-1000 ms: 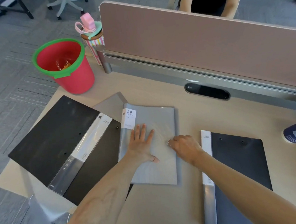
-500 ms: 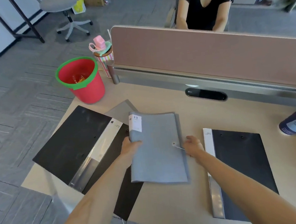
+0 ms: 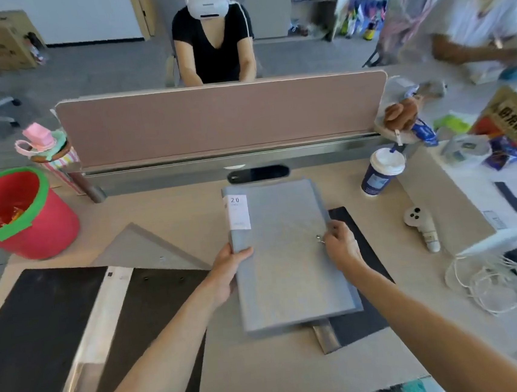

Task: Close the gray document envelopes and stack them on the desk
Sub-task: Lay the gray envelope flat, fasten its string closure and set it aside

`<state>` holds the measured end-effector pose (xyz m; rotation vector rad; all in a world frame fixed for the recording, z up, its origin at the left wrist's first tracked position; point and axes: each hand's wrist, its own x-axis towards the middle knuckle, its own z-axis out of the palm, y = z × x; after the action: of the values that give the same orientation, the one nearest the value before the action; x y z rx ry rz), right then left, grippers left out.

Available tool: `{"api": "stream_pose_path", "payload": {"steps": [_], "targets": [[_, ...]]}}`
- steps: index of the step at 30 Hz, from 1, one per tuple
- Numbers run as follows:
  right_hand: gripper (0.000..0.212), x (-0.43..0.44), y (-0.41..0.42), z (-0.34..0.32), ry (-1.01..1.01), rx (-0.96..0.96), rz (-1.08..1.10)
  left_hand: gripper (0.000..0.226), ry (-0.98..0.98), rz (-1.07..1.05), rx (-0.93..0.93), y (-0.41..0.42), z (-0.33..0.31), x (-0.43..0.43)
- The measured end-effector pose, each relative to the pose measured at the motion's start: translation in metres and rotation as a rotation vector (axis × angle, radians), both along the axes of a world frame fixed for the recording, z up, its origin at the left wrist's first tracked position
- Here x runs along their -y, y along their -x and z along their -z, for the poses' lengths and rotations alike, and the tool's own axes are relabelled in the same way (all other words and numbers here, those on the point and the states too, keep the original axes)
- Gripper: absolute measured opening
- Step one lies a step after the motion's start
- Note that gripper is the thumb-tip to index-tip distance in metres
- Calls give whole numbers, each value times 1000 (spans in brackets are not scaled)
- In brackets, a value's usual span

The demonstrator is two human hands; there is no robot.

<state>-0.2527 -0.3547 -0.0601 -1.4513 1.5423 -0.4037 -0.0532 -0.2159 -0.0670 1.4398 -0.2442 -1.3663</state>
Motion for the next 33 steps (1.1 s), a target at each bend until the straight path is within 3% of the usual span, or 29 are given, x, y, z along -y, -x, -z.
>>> {"api": "stream_pose_path", "payload": {"steps": [5, 8, 13, 16, 21, 25, 30, 33], "targets": [[42, 26, 78, 20, -32, -56, 92, 27, -206, 377, 240, 63, 25, 28], [39, 51, 105, 42, -101, -175, -11, 6, -345, 482, 320, 94, 32, 35], [43, 76, 117, 80, -174, -366, -266, 34, -318, 341, 367, 129, 39, 49], [49, 87, 126, 90, -135, -339, -323, 32, -313, 270, 385, 142, 34, 63], [29, 125, 143, 104, -193, -185, -279, 43, -319, 169, 447, 141, 35, 96], [63, 145, 143, 100, -119, -111, -296, 58, -319, 159, 479, 137, 39, 119], [62, 148, 137, 81, -63, -110, -299, 53, -340, 154, 453, 141, 35, 127], [53, 134, 122, 60, 74, -184, -432, 64, -359, 186, 525, 138, 22, 119]]}}
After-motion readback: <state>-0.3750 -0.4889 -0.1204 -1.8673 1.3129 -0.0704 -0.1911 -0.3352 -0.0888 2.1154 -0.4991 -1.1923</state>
